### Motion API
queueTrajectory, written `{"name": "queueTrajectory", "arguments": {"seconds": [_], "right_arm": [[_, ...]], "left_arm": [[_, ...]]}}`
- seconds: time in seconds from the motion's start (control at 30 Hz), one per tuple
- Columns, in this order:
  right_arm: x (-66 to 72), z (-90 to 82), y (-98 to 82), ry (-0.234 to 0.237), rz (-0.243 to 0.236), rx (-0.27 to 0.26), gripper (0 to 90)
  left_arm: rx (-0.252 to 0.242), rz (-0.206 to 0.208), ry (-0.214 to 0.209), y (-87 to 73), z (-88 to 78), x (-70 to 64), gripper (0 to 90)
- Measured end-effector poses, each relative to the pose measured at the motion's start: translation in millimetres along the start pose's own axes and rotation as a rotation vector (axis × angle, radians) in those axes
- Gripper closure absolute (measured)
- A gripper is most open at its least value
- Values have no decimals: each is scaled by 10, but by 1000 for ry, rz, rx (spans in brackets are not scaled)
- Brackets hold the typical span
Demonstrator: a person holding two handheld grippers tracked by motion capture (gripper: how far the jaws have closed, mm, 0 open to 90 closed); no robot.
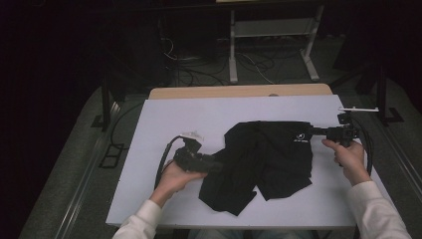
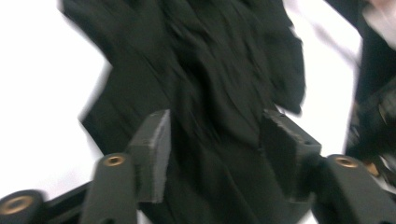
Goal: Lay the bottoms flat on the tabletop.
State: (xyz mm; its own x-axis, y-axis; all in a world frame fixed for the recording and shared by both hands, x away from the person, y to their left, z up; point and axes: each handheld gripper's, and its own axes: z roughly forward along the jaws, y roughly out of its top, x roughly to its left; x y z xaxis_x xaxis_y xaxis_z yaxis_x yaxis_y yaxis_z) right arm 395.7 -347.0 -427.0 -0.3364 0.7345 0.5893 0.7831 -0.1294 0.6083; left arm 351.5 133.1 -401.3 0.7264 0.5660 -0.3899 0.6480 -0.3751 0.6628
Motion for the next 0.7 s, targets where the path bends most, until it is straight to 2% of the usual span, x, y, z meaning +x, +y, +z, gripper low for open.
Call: {"name": "queueTrajectory", "arguments": {"seconds": [0.17,0.27,0.53,0.7], "right_arm": [[17,7,-59,20,-2,-5,847],[22,15,-70,21,-12,-3,847],[-1,24,-91,28,2,-10,847],[17,20,-89,30,-5,-15,847]], "left_arm": [[-61,-44,73,286,230,127,401],[-82,-78,87,402,345,190,397],[-121,-133,135,553,549,293,388],[-116,-146,184,623,640,340,388]]}}
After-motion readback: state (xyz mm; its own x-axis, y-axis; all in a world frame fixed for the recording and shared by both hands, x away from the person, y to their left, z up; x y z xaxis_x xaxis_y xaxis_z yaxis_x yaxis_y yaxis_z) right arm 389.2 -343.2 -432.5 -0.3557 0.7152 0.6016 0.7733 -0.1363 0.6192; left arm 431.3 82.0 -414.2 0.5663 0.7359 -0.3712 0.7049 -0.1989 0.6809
